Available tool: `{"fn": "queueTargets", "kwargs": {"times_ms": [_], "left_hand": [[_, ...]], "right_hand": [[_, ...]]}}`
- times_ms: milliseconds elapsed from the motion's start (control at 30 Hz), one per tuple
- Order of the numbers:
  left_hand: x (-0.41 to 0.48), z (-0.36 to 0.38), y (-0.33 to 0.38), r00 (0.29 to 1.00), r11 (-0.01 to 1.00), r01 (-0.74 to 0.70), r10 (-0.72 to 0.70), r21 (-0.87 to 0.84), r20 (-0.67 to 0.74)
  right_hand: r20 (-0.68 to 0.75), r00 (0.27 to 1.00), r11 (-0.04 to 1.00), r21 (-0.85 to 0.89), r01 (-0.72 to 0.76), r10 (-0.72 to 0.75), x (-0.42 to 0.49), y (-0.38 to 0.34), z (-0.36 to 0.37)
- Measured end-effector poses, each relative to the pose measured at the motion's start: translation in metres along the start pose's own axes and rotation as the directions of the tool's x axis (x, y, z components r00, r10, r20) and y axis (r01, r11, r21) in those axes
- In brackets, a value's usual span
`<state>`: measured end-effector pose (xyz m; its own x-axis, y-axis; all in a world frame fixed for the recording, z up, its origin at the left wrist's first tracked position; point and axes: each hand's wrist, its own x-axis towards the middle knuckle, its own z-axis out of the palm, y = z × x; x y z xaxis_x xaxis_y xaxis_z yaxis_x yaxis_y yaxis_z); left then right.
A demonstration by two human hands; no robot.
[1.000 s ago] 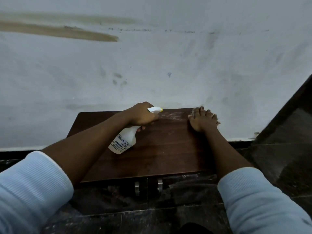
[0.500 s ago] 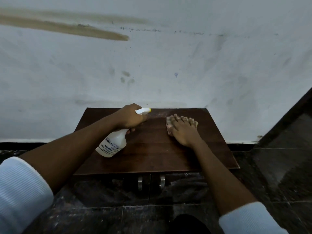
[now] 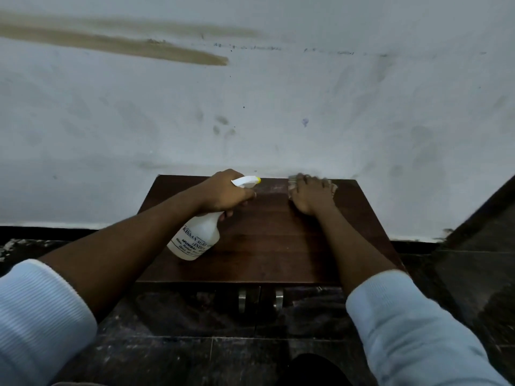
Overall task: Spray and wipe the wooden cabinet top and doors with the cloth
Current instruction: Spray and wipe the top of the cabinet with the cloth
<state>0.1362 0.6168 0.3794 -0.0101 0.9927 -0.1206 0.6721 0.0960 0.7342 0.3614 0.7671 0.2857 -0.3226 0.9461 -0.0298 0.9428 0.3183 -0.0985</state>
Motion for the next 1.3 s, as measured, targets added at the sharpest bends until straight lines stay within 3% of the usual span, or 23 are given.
{"fn": "queueTargets", "kwargs": {"times_ms": [100, 167, 333, 467, 533, 633, 767, 1000, 1167, 1300], "left_hand": [[-0.002, -0.004, 0.0, 1.0, 1.0, 0.001, -0.001, 0.024, 0.003], [-0.003, -0.009, -0.001, 1.0, 0.999, 0.008, -0.008, 0.032, -0.002], [-0.012, -0.024, -0.012, 0.998, 0.998, 0.057, -0.057, -0.027, -0.005], [-0.026, -0.034, -0.026, 0.996, 0.995, 0.081, -0.082, -0.051, -0.029], [-0.033, -0.037, -0.032, 0.995, 0.995, 0.088, -0.09, -0.04, -0.045], [-0.038, -0.039, -0.039, 0.991, 0.992, 0.12, -0.122, -0.035, -0.061], [-0.035, -0.04, -0.042, 0.992, 0.993, 0.115, -0.116, -0.01, -0.053], [-0.027, -0.043, -0.041, 0.984, 0.986, 0.16, -0.162, -0.041, -0.075], [-0.029, -0.042, -0.043, 0.984, 0.985, 0.164, -0.168, -0.061, -0.062], [-0.037, -0.046, -0.042, 0.983, 0.985, 0.161, -0.166, -0.067, -0.074]], "right_hand": [[0.032, 0.977, 0.977, -0.022, 0.211, -0.21, -0.036, -0.025, 0.01], [0.044, 0.963, 0.964, -0.017, 0.266, -0.265, -0.051, -0.013, 0.009], [0.01, 1.0, 0.999, -0.04, 0.028, -0.028, -0.014, 0.032, 0.001], [0.0, 0.996, 0.996, 0.004, -0.085, 0.085, 0.019, -0.008, 0.0], [0.038, 0.998, 0.999, 0.012, -0.049, 0.048, 0.024, -0.032, 0.002], [0.052, 0.991, 0.992, 0.002, 0.125, -0.125, 0.001, -0.056, 0.006], [0.01, 0.962, 0.961, -0.022, 0.274, -0.274, -0.052, -0.044, 0.01], [-0.044, 0.991, 0.992, -0.028, 0.125, -0.126, -0.044, -0.016, 0.011], [-0.044, 0.999, 1.0, 0.023, 0.02, -0.019, -0.013, -0.043, 0.006], [-0.035, 0.998, 0.998, 0.034, 0.047, -0.046, 0.01, -0.085, 0.011]]}}
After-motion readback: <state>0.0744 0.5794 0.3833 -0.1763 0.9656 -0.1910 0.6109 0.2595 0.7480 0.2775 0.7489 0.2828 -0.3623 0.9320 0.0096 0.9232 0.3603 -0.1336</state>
